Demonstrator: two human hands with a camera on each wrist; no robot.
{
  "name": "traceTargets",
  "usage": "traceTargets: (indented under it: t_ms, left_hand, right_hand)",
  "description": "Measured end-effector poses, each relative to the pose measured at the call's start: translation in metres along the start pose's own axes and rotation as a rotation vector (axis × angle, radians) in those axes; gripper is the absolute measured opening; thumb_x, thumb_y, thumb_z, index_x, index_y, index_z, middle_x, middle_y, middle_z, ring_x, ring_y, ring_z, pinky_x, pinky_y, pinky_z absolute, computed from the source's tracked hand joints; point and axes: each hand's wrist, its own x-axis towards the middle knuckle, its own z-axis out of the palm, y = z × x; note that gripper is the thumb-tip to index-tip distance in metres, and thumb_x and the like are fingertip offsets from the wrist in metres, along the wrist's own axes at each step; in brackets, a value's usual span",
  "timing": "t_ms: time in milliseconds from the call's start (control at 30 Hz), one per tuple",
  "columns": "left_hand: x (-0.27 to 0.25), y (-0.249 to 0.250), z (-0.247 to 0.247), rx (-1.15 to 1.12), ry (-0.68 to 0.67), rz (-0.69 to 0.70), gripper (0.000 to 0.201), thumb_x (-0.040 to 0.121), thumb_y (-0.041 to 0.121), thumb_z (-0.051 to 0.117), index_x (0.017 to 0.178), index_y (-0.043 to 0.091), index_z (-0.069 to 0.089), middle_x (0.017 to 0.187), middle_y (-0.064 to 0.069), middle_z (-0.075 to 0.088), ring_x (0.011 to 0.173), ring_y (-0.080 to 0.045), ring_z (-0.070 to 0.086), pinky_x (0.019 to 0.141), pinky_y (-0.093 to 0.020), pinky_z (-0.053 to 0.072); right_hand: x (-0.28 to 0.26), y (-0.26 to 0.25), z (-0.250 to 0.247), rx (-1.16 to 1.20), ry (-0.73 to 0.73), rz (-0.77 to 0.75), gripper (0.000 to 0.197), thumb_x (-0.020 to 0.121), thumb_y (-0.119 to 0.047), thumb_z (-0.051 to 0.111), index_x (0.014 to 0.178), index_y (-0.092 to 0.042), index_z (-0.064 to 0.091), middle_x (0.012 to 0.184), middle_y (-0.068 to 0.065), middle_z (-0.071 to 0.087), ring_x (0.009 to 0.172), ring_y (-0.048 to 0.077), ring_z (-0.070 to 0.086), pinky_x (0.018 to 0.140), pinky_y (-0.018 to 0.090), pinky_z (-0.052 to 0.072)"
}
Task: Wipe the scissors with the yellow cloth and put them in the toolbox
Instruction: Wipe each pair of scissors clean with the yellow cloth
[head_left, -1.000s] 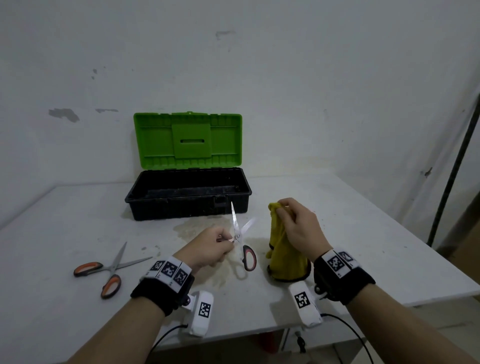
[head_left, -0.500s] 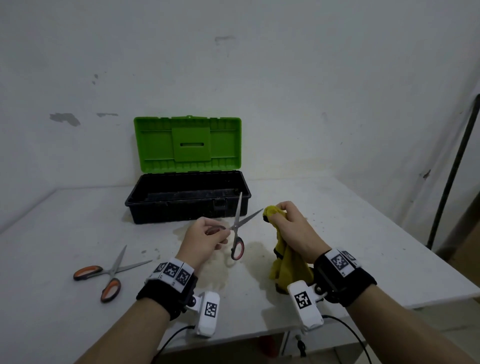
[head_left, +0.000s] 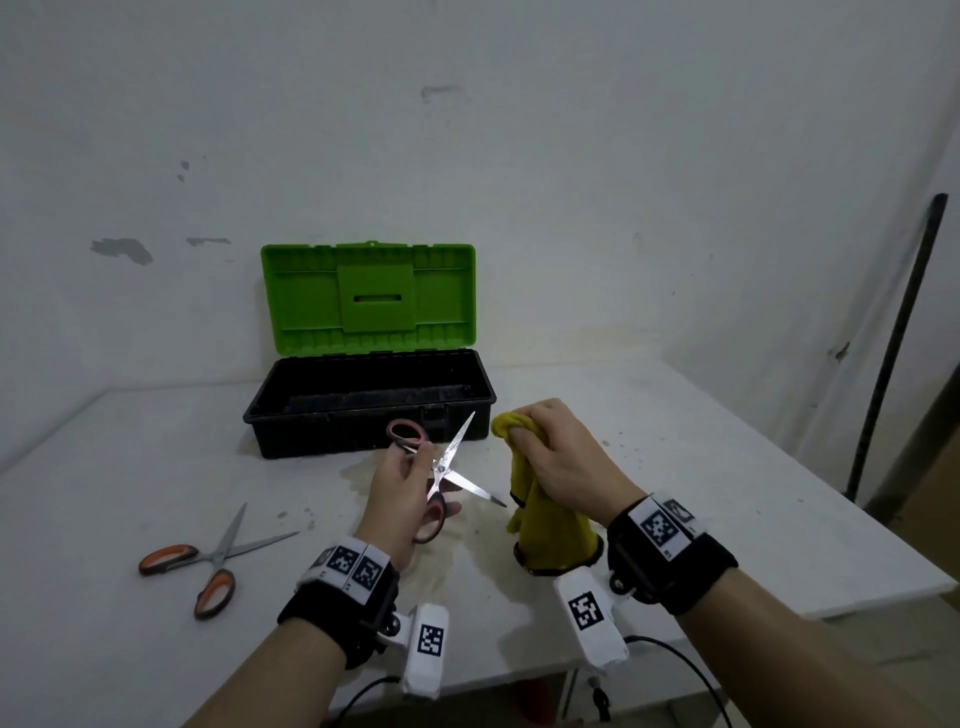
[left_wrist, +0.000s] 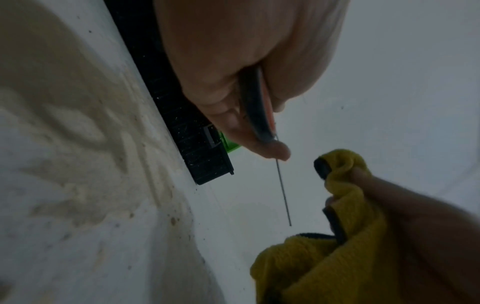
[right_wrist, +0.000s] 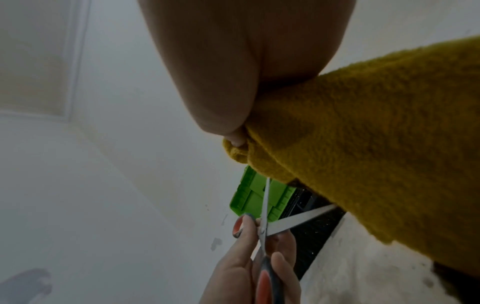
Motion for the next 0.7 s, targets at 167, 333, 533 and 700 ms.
traceTargets:
  t_ms: [167,333,533,700]
  left_hand:
    - [-0.008,-0.001,0.009,0.046,-0.027,0.043,0.013,0.101,0.026,0.056,0.105,0.014,0.061,0.101,-0.009,0.069,0.082,-0.026,0.069,0.059,-0.034,0.06]
    - [-0.012,-0.001,0.009,0.097,-0.051,0.065,0.014,0.103,0.027,0.053,0.113,0.019,0.059,0.096,-0.011,0.069,0.068,-0.024,0.066,0.061,-0.041,0.062]
    - [-0.01,-0.004,0.005,0.084,-0.057,0.059,0.011,0.098,0.018,0.062,0.104,0.009,0.063,0.086,-0.011,0.065,0.065,-0.021,0.06,0.058,-0.035,0.056]
    - [-0.01,-0.004,0.002,0.08,-0.102,0.086,0.017,0.103,0.023,0.055,0.109,0.01,0.061,0.093,-0.016,0.065,0.055,-0.02,0.059,0.062,-0.036,0.055]
  right_hand:
    - [0.002,-0.013,0.019,-0.169,-0.045,-0.132,0.023,0.1,-0.023,0.05,0.121,-0.022,0.058,0.11,0.002,0.061,0.097,0.015,0.057,0.084,0.023,0.043]
    - [-0.001,-0.014,0.032,-0.177,0.055,-0.145,0.007,0.093,-0.021,0.061,0.094,-0.026,0.056,0.089,0.001,0.063,0.08,0.017,0.058,0.069,0.03,0.051]
    - [-0.002,-0.01,0.038,-0.197,0.101,-0.159,0.01,0.088,-0.02,0.067,0.097,-0.02,0.071,0.088,-0.005,0.061,0.08,0.01,0.053,0.067,0.006,0.035]
    - [-0.006,-0.013,0.033,-0.178,0.074,-0.21,0.025,0.084,-0.008,0.064,0.106,-0.017,0.074,0.1,0.0,0.066,0.09,0.012,0.059,0.079,0.016,0.045]
